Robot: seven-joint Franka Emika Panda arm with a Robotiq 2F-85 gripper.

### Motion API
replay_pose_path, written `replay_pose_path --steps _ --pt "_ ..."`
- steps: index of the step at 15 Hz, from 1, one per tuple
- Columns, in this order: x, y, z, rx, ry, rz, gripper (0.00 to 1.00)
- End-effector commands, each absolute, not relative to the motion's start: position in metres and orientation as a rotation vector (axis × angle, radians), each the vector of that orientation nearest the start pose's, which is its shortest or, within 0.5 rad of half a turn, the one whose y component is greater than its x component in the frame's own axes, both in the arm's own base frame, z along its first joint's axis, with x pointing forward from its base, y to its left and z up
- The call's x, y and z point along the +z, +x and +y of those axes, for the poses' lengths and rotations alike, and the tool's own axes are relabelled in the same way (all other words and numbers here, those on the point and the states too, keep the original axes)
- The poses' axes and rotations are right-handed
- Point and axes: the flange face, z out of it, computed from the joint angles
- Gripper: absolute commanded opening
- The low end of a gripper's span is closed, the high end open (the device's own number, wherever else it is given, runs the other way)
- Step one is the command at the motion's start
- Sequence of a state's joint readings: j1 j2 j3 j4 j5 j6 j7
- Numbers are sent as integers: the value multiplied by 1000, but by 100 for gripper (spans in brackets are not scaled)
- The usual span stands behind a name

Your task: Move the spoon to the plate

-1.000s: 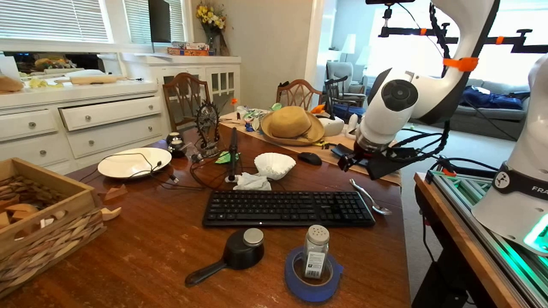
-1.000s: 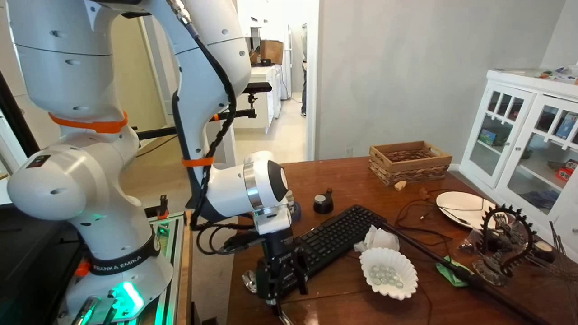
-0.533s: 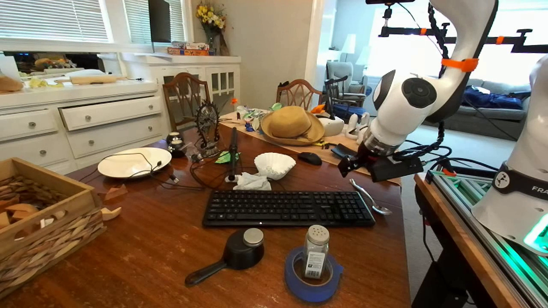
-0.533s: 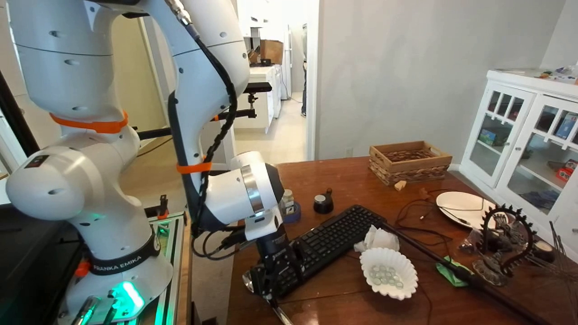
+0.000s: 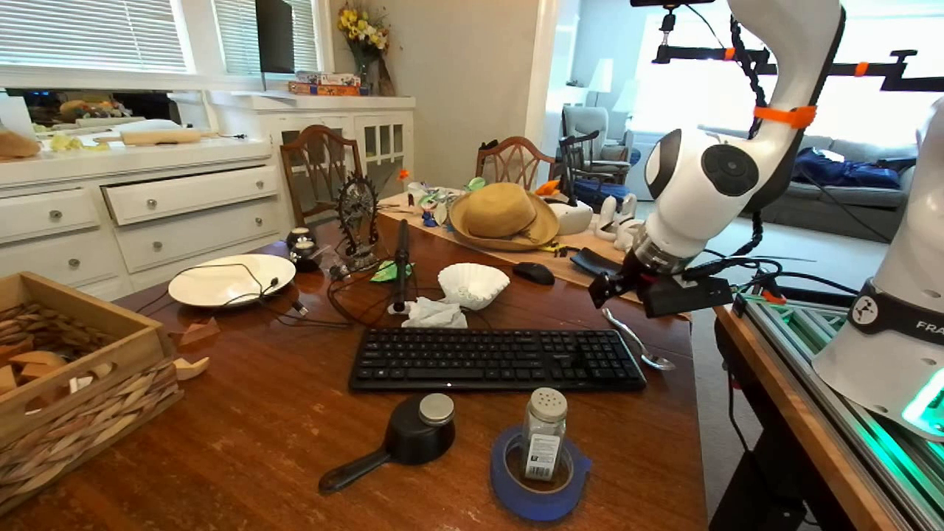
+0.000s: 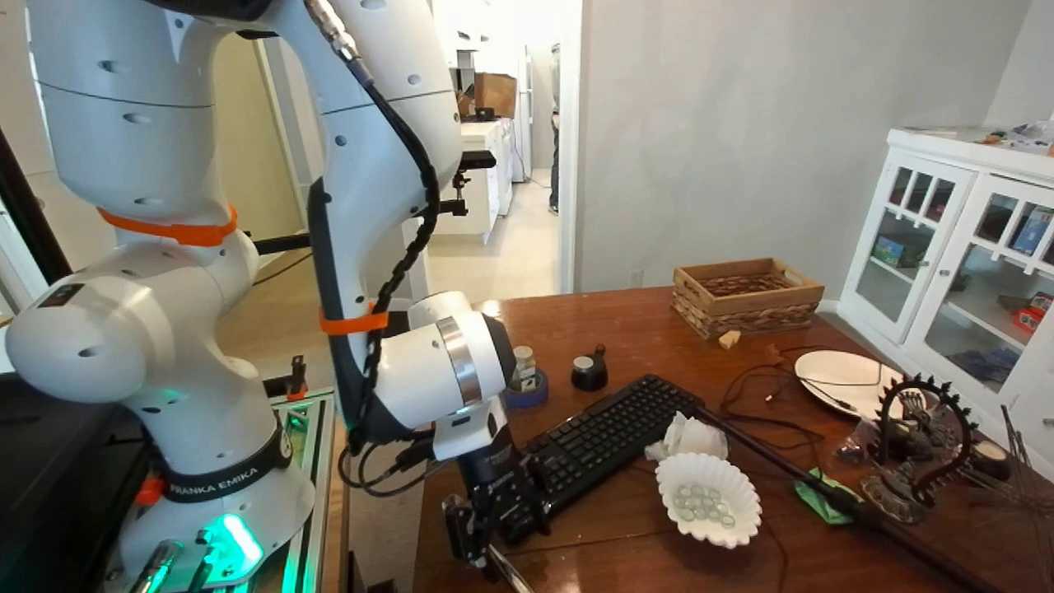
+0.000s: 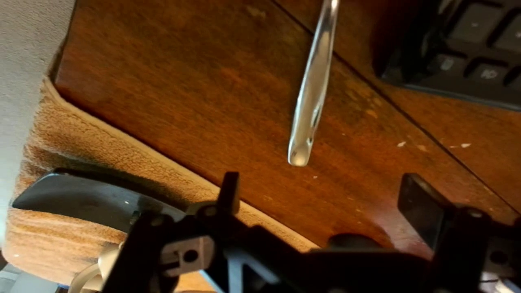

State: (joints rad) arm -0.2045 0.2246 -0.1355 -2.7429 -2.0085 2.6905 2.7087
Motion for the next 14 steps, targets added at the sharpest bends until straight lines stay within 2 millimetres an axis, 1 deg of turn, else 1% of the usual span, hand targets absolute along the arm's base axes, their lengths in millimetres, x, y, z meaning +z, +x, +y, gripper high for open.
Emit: replay_pose_path --steps 1,3,7,8,9,12,14 --pt "95 292 -83 -673 -2982 1758 100" --pt "82 289 -80 -637 -3015 1752 100" --pt "67 289 -80 -604 -3041 1746 100" --pt "65 292 -80 -610 -3041 1743 75" --pt "65 293 -79 -618 -3041 1740 73" --pt "65 299 -80 -636 -3033 1736 49" --pt "65 298 -80 -643 -3035 1739 34"
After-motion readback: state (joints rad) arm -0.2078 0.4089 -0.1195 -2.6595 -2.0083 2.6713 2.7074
